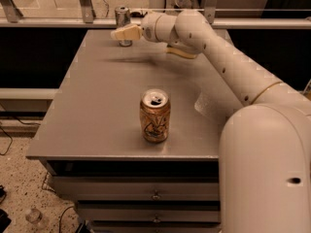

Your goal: Pick redbull can

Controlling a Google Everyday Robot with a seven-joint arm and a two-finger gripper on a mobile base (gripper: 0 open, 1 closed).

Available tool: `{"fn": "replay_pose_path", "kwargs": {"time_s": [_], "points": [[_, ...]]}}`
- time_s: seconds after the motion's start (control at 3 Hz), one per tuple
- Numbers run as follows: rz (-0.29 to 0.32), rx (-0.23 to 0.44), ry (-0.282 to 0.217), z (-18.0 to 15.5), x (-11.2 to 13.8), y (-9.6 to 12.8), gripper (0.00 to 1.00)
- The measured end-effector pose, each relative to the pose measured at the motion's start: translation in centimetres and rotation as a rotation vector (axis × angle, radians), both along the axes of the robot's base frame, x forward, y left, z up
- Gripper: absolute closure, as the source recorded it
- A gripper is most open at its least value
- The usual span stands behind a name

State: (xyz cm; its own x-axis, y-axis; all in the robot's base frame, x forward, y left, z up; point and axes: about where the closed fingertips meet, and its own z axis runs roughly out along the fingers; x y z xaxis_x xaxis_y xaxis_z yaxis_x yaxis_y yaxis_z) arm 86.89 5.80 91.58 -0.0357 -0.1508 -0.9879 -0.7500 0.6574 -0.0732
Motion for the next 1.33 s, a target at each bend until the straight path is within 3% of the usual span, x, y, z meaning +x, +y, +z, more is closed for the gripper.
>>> {"fn": "replay_pose_path", "kwargs": {"time_s": [0.67,1.33], "points": [[-0.036,0.006,0.021,-1.0,2.4,0.1,0.00],[-0.009,0.058,0.015,-2.0,3.7,1.4,0.00]]}}
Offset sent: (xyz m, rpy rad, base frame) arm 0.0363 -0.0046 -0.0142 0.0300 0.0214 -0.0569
